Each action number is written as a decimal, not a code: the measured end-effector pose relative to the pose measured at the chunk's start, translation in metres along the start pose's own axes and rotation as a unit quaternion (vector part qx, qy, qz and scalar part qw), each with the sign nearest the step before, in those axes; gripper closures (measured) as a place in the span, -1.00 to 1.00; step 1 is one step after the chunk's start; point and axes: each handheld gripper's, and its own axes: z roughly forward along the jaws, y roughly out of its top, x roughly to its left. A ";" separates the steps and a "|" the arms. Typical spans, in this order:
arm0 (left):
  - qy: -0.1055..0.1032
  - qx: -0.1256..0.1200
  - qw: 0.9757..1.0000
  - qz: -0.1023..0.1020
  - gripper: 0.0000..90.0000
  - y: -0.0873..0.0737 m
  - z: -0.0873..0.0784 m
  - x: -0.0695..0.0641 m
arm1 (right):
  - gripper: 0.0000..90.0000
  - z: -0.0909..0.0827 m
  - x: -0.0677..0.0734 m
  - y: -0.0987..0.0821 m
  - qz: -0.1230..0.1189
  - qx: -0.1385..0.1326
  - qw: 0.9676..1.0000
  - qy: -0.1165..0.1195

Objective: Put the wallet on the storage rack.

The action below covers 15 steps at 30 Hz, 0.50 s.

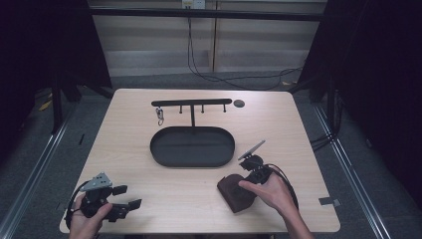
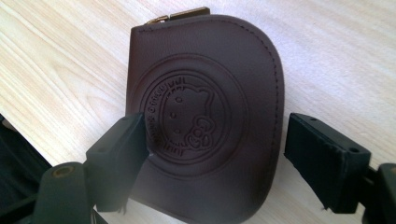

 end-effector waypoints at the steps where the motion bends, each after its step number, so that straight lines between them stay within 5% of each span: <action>1: -0.001 -0.001 1.000 -0.004 -0.55 0.000 0.000 0.000 | -0.54 0.002 0.000 0.001 -0.002 0.004 1.000 0.001; 15: 0.000 0.006 1.000 0.006 -0.55 0.000 0.001 -0.002 | -0.59 0.012 -0.008 0.009 0.017 0.040 0.999 0.033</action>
